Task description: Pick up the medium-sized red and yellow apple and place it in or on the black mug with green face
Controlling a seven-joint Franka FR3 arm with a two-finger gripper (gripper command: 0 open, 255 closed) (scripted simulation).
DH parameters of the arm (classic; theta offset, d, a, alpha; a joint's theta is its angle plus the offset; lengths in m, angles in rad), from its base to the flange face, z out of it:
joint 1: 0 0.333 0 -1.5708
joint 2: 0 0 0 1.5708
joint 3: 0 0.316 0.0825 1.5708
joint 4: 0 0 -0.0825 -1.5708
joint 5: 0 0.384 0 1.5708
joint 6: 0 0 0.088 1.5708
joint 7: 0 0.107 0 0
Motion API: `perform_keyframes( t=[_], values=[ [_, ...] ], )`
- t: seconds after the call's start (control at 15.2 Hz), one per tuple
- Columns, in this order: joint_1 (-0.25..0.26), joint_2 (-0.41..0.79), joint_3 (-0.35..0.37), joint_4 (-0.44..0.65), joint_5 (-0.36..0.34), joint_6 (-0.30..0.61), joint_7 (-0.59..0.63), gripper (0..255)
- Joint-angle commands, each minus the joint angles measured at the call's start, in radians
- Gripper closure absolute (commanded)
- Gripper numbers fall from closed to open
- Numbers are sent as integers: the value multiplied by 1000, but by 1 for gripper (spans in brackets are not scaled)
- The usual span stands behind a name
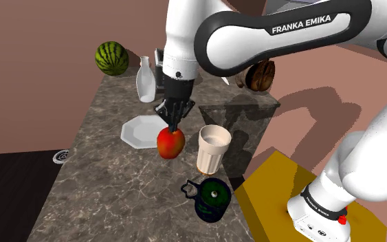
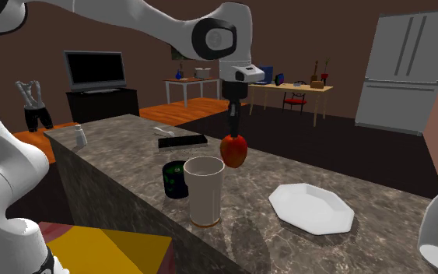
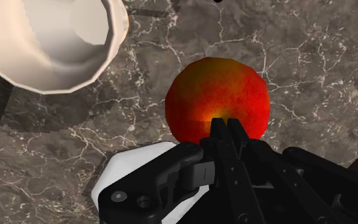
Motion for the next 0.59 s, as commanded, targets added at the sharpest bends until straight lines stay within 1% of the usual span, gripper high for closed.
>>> perform_keyframes(
  t=[0.0,0.53],
  values=[
    [-1,-5,-1,21,2,-26,0,255],
    [-2,-12,-3,121,3,-132,3,255]
  ],
)
